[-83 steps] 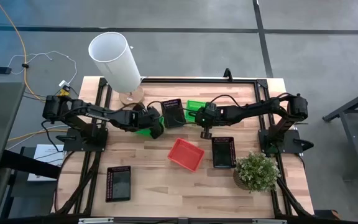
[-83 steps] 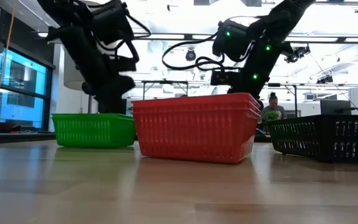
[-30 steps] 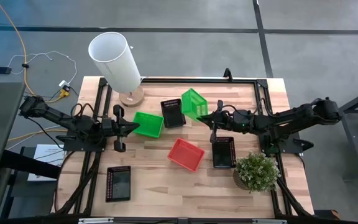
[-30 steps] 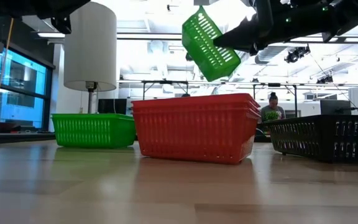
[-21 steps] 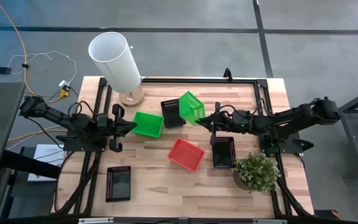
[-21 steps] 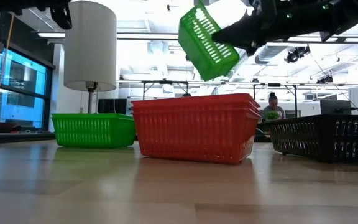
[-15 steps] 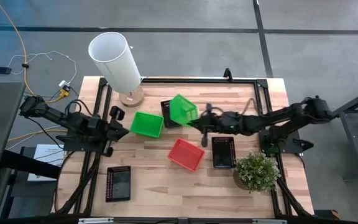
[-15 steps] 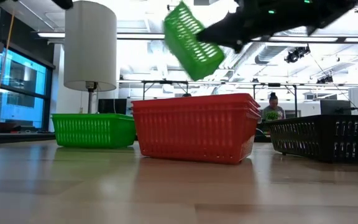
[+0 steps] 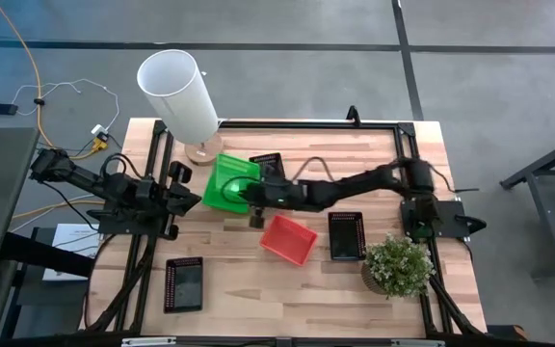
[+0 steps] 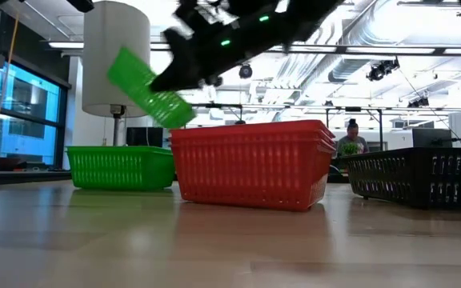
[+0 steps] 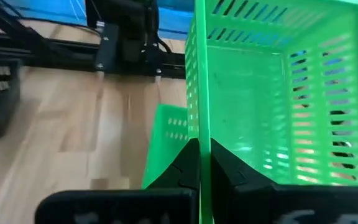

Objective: Stack baskets by color
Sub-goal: Stack the green bin on the green bin, then stack the bottom black bin on the middle black bin

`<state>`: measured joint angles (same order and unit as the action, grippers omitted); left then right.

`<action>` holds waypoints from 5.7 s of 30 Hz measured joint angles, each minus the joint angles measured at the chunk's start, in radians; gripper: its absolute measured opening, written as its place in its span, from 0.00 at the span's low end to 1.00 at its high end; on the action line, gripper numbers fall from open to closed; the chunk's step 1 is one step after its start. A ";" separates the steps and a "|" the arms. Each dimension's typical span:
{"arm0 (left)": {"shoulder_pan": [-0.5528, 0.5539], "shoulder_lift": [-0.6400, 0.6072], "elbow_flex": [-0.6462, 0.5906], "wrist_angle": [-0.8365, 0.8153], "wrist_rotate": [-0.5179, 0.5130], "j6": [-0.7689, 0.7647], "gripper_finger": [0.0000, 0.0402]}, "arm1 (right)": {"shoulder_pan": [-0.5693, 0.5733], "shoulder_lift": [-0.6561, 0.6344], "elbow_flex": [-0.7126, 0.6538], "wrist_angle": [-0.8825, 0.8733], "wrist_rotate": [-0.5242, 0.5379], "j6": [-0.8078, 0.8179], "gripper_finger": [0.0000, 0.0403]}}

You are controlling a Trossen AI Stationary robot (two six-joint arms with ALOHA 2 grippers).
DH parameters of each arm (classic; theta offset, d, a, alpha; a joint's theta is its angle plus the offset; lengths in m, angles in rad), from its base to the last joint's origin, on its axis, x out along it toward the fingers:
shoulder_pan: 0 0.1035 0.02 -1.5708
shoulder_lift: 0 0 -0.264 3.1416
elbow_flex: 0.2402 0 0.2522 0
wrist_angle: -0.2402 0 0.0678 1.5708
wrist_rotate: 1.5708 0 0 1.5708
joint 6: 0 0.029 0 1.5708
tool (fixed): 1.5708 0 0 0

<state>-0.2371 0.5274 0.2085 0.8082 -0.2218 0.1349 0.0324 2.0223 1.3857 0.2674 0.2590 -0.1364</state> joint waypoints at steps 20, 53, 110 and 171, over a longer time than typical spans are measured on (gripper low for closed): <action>0.000 -0.002 0.000 0.003 -0.003 0.016 0.00 | 0.031 0.212 0.331 -0.374 0.083 0.110 0.00; 0.000 -0.002 0.000 0.003 -0.002 0.000 0.00 | 0.040 0.209 0.331 -0.587 0.071 0.084 0.02; 0.000 0.017 0.001 -0.183 -0.194 -0.027 0.00 | 0.023 -0.854 -0.967 0.455 -0.032 0.159 0.64; -0.089 0.332 0.217 -0.341 -0.345 0.101 0.26 | 0.023 -0.853 -0.967 0.409 -0.031 0.129 0.64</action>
<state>-0.3258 0.8597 0.4251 0.4669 -0.5671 0.2359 0.0551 1.1694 0.4191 0.6762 0.2276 -0.0078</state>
